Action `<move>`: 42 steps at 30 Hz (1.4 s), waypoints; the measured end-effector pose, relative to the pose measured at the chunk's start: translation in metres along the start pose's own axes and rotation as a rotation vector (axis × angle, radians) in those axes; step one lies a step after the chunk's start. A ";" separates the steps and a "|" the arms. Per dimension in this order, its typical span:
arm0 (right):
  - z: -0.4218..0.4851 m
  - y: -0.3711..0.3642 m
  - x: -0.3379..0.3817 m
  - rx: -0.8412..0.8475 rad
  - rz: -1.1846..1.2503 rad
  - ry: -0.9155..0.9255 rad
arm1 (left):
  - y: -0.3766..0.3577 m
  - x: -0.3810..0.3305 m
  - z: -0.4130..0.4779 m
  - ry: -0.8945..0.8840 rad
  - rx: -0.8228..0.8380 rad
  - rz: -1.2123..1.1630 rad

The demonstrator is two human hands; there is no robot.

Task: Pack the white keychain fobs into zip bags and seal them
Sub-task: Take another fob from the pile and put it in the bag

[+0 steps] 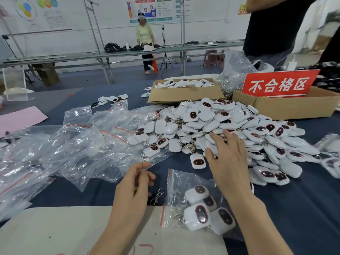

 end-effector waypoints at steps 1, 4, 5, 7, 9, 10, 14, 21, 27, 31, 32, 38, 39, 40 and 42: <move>0.000 0.000 0.000 0.022 -0.012 0.005 | -0.003 0.001 0.003 -0.005 0.001 0.018; 0.001 0.002 0.000 0.008 -0.031 0.023 | -0.012 0.000 0.013 -0.003 0.016 0.057; 0.001 0.003 0.001 -0.010 -0.025 0.029 | -0.015 0.000 0.017 0.001 0.024 0.068; -0.002 0.005 0.002 -0.039 0.007 0.041 | -0.020 -0.001 0.023 0.013 0.031 0.086; -0.003 0.005 0.003 -0.060 0.057 0.039 | -0.022 0.000 0.026 0.029 0.030 0.075; -0.002 0.006 0.003 -0.074 0.099 0.021 | -0.021 0.001 0.026 0.029 0.027 0.064; 0.005 0.011 0.009 0.035 0.542 -0.161 | -0.019 -0.001 0.022 -0.044 0.032 -0.016; -0.006 -0.014 0.030 0.410 0.779 -0.122 | -0.025 -0.018 0.010 -0.336 0.212 0.040; -0.009 -0.021 0.033 0.470 0.939 -0.191 | -0.028 -0.010 0.014 -0.198 0.241 -0.033; -0.010 -0.021 0.034 0.474 0.947 -0.198 | -0.028 -0.008 0.012 -0.210 0.287 -0.027; -0.010 -0.021 0.034 0.473 0.956 -0.197 | -0.028 -0.009 0.012 -0.213 0.296 -0.017; -0.013 -0.019 0.039 0.535 1.019 -0.186 | -0.028 -0.013 0.011 -0.176 0.311 -0.069; -0.013 -0.019 0.039 0.543 1.019 -0.185 | -0.027 -0.013 0.011 -0.174 0.310 -0.077; -0.013 -0.019 0.039 0.552 1.014 -0.182 | -0.027 -0.014 0.011 -0.173 0.308 -0.084; -0.013 -0.019 0.039 0.570 1.011 -0.177 | -0.026 -0.014 0.011 -0.163 0.298 -0.096</move>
Point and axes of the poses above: each hand's wrist, its own z-axis towards the middle knuckle, its own y-axis out of the back of the hand, x = y × z, the point moved 3 cm from there along z, towards the middle knuckle, and after that the axes turned 12 degrees about -x, right-handed, at the moved point
